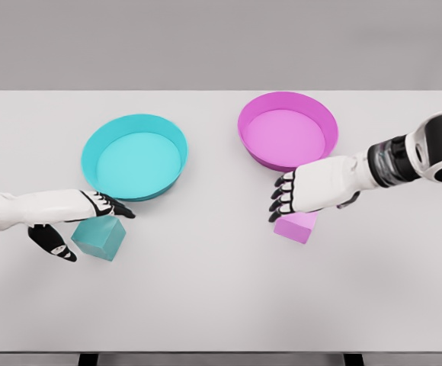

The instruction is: Place the blocks in the corresponding plates according to their colors

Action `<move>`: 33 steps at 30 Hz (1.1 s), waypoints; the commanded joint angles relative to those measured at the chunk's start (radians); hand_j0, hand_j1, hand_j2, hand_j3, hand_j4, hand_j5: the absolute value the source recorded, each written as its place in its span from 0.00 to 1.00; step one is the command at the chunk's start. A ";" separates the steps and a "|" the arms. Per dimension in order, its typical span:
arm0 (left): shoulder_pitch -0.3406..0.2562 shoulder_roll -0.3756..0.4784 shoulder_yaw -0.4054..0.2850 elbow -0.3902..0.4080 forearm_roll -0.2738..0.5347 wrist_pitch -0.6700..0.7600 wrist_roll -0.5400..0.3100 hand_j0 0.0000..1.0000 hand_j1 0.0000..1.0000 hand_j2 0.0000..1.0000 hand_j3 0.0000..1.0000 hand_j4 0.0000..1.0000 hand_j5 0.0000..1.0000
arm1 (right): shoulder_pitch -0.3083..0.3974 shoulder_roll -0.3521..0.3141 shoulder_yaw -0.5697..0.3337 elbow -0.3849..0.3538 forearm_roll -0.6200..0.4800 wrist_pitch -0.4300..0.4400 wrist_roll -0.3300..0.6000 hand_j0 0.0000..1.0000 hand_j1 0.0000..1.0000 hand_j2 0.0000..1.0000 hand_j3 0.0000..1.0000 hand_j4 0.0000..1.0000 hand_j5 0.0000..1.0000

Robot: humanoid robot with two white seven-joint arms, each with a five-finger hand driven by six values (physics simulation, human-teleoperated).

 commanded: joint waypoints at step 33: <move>0.000 -0.009 0.012 -0.045 0.012 -0.019 0.000 0.42 0.42 0.42 0.42 0.42 0.42 | -0.008 0.063 0.081 0.032 0.026 0.002 0.000 1.00 1.00 1.00 1.00 1.00 1.00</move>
